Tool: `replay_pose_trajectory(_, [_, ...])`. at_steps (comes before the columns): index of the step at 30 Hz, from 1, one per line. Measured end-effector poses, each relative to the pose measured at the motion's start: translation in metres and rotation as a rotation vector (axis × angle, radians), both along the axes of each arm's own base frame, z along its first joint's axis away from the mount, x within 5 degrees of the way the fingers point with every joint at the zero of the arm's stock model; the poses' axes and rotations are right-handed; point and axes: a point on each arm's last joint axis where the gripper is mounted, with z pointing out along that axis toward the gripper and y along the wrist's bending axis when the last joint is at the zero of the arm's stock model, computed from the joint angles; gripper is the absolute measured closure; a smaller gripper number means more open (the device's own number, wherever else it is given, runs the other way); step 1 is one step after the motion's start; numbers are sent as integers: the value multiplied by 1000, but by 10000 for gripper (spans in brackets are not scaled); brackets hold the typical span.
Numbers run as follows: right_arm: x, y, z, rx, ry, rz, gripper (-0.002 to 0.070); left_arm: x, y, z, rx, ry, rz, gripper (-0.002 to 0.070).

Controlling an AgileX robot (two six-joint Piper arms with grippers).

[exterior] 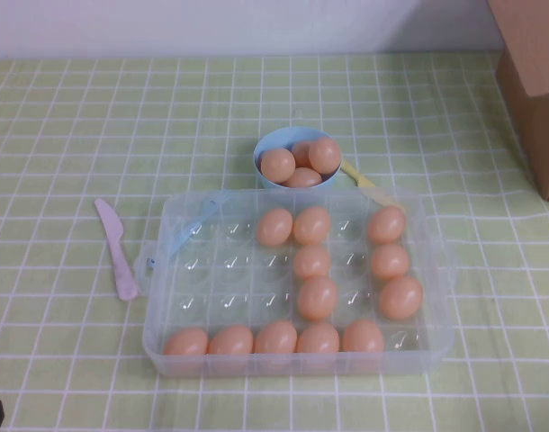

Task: Take an egg out of the egg box
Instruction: Pick up the egg from the plastic box

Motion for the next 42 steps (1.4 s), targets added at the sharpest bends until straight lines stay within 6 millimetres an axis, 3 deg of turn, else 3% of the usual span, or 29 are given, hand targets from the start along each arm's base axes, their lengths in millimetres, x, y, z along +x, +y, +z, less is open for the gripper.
replay_pose_trajectory(26, [0, 1, 0, 20, -1, 2, 695, 0, 0, 0, 0, 2, 0, 678])
replay_pose_trajectory(29, [1, 4, 2, 145, -24, 9, 695, 0, 0, 0, 0, 2, 0, 678])
replay_pose_trajectory(36, [2, 20, 18, 916, -136, 28, 695, 0, 0, 0, 0, 2, 0, 678])
replay_pose_trajectory(38, [3, 20, 21, 987, -151, 25, 695, 0, 0, 0, 0, 2, 0, 678])
replay_pose_trajectory(42, [3, 19, 20, 973, -152, 23, 695, 0, 0, 0, 0, 2, 0, 678])
